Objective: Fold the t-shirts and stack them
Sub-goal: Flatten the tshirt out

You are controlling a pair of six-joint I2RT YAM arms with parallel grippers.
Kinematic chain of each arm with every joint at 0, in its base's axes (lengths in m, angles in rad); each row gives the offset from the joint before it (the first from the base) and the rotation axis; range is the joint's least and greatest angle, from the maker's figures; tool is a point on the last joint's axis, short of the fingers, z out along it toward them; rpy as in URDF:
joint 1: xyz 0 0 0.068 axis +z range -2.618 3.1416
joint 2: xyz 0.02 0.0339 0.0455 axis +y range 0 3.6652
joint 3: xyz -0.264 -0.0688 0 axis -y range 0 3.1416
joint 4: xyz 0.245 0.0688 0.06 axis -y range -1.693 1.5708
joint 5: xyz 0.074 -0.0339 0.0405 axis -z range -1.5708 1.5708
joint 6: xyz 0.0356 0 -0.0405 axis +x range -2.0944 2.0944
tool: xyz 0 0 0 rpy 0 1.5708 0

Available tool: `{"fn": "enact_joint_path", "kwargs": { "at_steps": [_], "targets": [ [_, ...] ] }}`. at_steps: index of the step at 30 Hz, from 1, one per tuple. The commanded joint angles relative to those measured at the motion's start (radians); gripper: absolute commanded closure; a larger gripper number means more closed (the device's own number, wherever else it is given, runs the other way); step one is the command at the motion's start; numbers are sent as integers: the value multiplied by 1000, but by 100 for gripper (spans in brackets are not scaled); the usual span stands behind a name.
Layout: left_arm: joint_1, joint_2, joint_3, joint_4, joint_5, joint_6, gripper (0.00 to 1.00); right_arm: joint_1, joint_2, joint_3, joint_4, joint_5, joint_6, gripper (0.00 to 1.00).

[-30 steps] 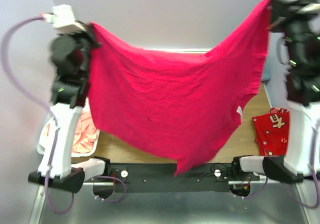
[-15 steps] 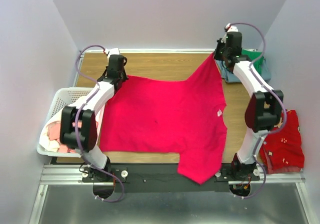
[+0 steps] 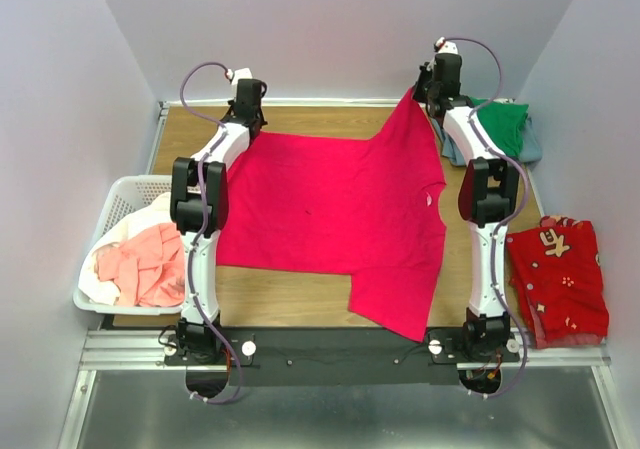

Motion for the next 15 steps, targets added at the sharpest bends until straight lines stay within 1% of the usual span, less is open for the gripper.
{"fn": "enact_joint_path", "kwargs": {
  "at_steps": [1, 3, 9, 15],
  "targets": [
    [40, 70, 162, -40, -52, 22, 100, -6, 45, 109, 4, -9, -3, 99],
    [48, 84, 195, -42, -78, 27, 100, -7, 48, 109, 4, -7, -9, 99],
    [60, 113, 229, -39, -121, 32, 100, -9, 41, 68, 5, -7, -9, 99],
    [71, 139, 272, -51, -99, 41, 100, -13, 42, 39, 4, -12, -9, 99]
  ]
}}
